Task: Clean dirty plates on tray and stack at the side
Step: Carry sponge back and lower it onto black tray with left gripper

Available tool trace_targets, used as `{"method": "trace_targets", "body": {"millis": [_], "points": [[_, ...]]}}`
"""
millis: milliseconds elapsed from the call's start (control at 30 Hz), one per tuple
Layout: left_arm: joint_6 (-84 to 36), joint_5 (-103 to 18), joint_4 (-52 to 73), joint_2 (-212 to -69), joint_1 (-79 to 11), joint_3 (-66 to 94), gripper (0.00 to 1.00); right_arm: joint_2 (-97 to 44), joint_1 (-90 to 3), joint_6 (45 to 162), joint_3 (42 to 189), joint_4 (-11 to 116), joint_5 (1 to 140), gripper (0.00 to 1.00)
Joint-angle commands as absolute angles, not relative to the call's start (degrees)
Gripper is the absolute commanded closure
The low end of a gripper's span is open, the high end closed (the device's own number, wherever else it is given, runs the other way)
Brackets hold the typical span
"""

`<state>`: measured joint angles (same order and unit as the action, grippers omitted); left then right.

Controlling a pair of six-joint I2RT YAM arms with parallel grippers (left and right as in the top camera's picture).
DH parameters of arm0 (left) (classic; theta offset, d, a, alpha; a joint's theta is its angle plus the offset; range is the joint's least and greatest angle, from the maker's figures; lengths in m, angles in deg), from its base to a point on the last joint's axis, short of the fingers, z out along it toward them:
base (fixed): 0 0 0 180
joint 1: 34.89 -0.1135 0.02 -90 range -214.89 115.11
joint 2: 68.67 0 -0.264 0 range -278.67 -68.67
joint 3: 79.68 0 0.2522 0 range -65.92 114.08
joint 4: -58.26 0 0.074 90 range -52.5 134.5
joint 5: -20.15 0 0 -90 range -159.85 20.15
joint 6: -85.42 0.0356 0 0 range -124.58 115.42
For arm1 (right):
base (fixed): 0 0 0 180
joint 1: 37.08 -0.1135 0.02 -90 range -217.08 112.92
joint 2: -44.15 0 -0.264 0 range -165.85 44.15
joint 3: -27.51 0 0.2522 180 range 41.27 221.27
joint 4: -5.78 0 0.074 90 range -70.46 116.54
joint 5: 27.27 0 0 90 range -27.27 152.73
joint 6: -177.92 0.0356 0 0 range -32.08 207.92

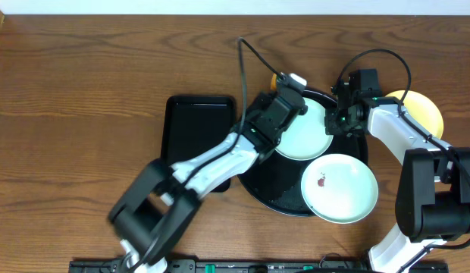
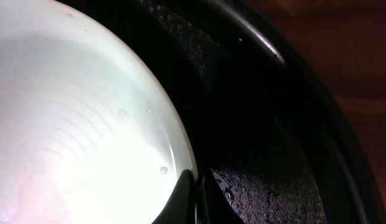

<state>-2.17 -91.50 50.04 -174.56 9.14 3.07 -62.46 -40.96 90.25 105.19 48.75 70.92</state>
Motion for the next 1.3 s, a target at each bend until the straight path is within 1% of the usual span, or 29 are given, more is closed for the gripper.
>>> {"method": "trace_targets", "body": {"millis": [0, 67, 167, 300, 467, 533, 633, 733, 767, 933, 1267], "points": [[-7.26, -92.83, 45.34, -170.17, 8.99, 4.82, 0.87, -60.76, -41.31, 90.08, 104.91, 48.62, 71.16, 0.99], [-8.92, -92.83, 39.74, -168.29, 8.49, 4.82, 0.87, -60.76, -41.31, 90.08, 104.91, 48.6, 71.16, 0.98], [-13.73, -92.83, 29.78, -165.64, 6.43, 4.82, 0.87, -60.76, -41.31, 90.05, 104.91, 48.51, 71.16, 0.91], [-20.0, -91.57, 16.93, -163.59, 0.71, 4.82, 0.86, -60.76, -41.31, 90.05, 104.91, 48.25, 71.16, 0.87], [-20.16, -75.76, 6.98, -164.22, -10.18, 4.49, 0.87, -60.76, -41.31, 90.08, 104.91, 48.23, 71.16, 0.86], [-20.13, -72.75, 5.43, -164.7, -14.24, 3.86, 0.87, -60.76, -41.31, 90.08, 104.91, 48.23, 71.16, 0.85], [-20.11, -72.64, 5.08, -165.58, -19.53, 2.22, 0.86, -60.76, -41.31, 90.08, 104.91, 48.23, 71.16, 0.86], [-20.09, -71.26, 4.66, -166.89, -22.81, 1.67, 0.86, -60.76, -41.31, 90.05, 104.91, 48.23, 71.16, 0.85], [-20.05, -71.04, 4.62, -167.48, -23.4, 1.65, 0.86, -60.76, -41.31, 90.03, 104.91, 48.2, 71.14, 0.83], [-19.48, -70.28, 5.3, -169.69, -23.82, 1.65, 0.86, -60.76, -41.31, 90.03, 104.87, 47.53, 71.16, 0.75], [-19.48, -70.21, 7.66, -175.0, -23.45, 1.63, 0.86, -60.76, -41.31, 90.03, 104.78, 47.31, 71.16, 0.75]]}}
